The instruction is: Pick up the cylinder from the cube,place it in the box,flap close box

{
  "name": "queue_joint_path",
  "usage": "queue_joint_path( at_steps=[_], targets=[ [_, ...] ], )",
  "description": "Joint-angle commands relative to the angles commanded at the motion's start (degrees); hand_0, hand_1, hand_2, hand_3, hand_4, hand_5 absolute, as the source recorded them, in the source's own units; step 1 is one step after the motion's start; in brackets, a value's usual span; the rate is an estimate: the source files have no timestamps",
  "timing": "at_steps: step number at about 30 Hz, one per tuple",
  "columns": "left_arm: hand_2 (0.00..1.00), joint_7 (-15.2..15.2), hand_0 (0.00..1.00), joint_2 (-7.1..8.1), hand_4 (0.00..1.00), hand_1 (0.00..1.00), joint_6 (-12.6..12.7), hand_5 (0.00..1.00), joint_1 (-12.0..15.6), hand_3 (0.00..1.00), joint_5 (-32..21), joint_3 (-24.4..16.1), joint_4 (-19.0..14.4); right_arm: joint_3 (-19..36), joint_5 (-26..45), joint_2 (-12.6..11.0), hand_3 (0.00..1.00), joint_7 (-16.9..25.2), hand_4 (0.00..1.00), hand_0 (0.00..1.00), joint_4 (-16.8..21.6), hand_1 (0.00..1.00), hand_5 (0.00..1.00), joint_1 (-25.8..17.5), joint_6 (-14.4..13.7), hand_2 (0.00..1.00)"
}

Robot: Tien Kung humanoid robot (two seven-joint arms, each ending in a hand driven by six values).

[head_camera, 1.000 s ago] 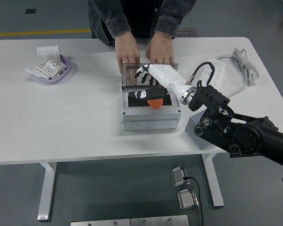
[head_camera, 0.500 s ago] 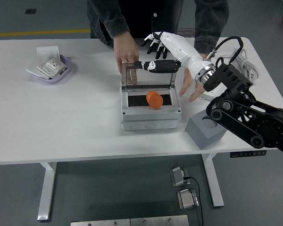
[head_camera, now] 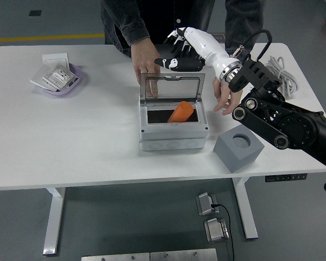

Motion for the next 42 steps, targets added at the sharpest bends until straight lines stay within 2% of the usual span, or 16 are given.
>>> queue_joint_path(
  at_steps=[3,4,9,10,15,16,17,33,42],
  targets=[
    [0.602,0.07,0.612,0.03,0.655,0.652,0.0,0.192,-0.07,0.606,0.15,-0.12,0.0,-1.66,1.64,0.86,0.654,0.37,0.959,0.401,-3.18,0.397,0.706,1.27,-0.08,0.528],
    [0.602,0.08,0.612,0.05,0.654,0.651,0.01,0.192,-0.09,0.605,0.12,-0.07,0.0,-2.22,2.13,1.09,0.656,0.51,0.956,0.48,-4.12,0.435,0.725,1.6,-0.13,0.547],
    [0.602,0.03,0.612,0.09,0.654,0.651,0.01,0.192,-0.3,0.605,-0.27,0.47,0.0,-5.74,5.22,2.17,0.656,1.34,0.956,0.48,-9.34,0.435,0.725,3.26,-0.36,0.547],
    [0.602,-0.01,0.612,0.1,0.654,0.651,0.01,0.189,-0.33,0.605,-0.41,0.63,0.0,-6.17,5.67,2.31,0.557,1.46,0.959,0.632,-9.97,0.582,0.779,3.43,-0.41,0.569],
    [0.602,-0.13,0.612,0.13,0.654,0.651,-0.02,0.189,-0.46,0.605,-1.03,1.44,0.0,-8.84,8.96,3.19,0.557,2.37,0.959,0.632,-13.94,0.582,0.779,4.25,-0.88,0.569],
    [0.601,-0.11,0.612,0.13,0.652,0.651,-0.02,0.187,-0.48,0.605,-0.99,1.42,0.0,-9.2,9.42,3.31,0.519,2.49,0.961,0.728,-14.44,0.631,0.804,4.32,-0.96,0.591],
    [0.601,-0.13,0.612,0.14,0.652,0.651,-0.02,0.187,-0.47,0.605,-1.02,1.46,0.0,-9.63,9.9,3.42,0.519,2.64,0.961,0.728,-14.94,0.631,0.804,4.36,-1.1,0.591],
    [0.602,0.14,0.612,0.01,0.651,0.651,0.0,0.185,-0.57,0.606,0.51,-0.01,0.0,-12.92,11.16,4.69,0.516,3.28,0.962,0.74,-15.4,0.639,0.782,3.68,-2.62,0.591],
    [0.601,0.28,0.611,-0.03,0.65,0.652,0.01,0.185,-0.47,0.605,1.02,-0.45,0.0,-13.69,11.37,5.01,0.529,3.39,0.961,0.742,-15.36,0.638,0.811,3.5,-2.95,0.592]
  ],
)
